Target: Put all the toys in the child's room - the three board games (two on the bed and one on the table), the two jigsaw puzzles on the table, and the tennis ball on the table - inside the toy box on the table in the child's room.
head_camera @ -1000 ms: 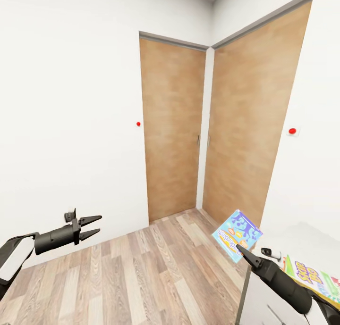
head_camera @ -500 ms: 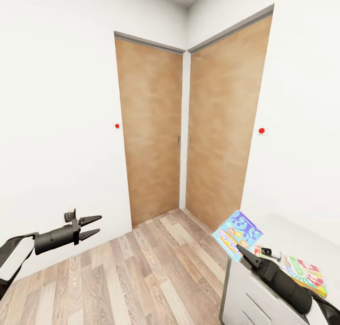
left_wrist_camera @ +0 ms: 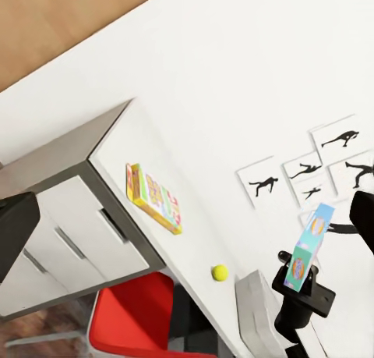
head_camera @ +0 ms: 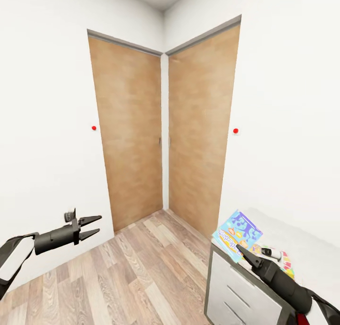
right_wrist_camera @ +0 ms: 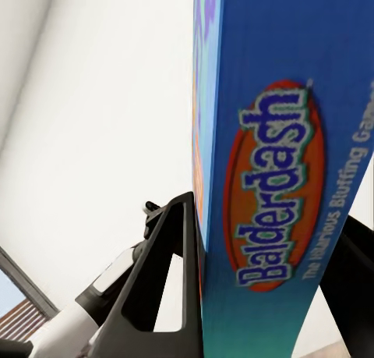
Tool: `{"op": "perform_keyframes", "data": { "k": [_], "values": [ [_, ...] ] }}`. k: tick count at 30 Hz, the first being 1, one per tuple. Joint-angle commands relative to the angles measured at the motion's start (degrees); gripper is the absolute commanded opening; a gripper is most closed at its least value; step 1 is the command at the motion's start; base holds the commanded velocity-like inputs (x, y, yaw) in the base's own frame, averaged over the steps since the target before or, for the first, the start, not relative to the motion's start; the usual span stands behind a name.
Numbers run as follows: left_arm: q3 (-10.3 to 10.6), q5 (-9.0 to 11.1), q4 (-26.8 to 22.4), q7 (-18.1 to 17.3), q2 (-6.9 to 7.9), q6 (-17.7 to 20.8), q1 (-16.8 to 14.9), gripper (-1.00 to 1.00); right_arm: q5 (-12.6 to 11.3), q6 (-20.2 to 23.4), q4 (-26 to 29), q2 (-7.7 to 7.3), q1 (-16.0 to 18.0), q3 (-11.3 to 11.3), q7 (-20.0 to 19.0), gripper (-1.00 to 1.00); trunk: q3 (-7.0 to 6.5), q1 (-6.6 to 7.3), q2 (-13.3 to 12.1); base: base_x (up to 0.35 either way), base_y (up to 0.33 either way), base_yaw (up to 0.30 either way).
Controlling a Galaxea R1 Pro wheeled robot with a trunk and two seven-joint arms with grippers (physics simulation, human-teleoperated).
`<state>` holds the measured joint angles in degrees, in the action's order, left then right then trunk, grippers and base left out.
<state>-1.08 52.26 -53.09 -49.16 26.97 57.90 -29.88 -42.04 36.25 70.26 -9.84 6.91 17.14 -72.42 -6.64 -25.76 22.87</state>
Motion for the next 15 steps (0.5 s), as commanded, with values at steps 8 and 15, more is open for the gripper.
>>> {"op": "perform_keyframes", "data": {
  "k": [8,15],
  "values": [
    [-0.1,-0.1,0.0,-0.2,-0.01,0.2,0.0,1.00,-0.3,0.5,0.0,0.00,0.0,0.0,-0.1,-1.00,-0.28,-0.02,0.0,0.000,0.000,-0.279],
    [-0.1,-0.1,0.0,-0.2,0.00,0.2,0.0,1.00,-0.3,0.5,-0.1,0.00,0.0,0.0,-0.1,-1.00,-0.54,-0.02,0.0,0.000,0.000,-0.279]
  ]
}}
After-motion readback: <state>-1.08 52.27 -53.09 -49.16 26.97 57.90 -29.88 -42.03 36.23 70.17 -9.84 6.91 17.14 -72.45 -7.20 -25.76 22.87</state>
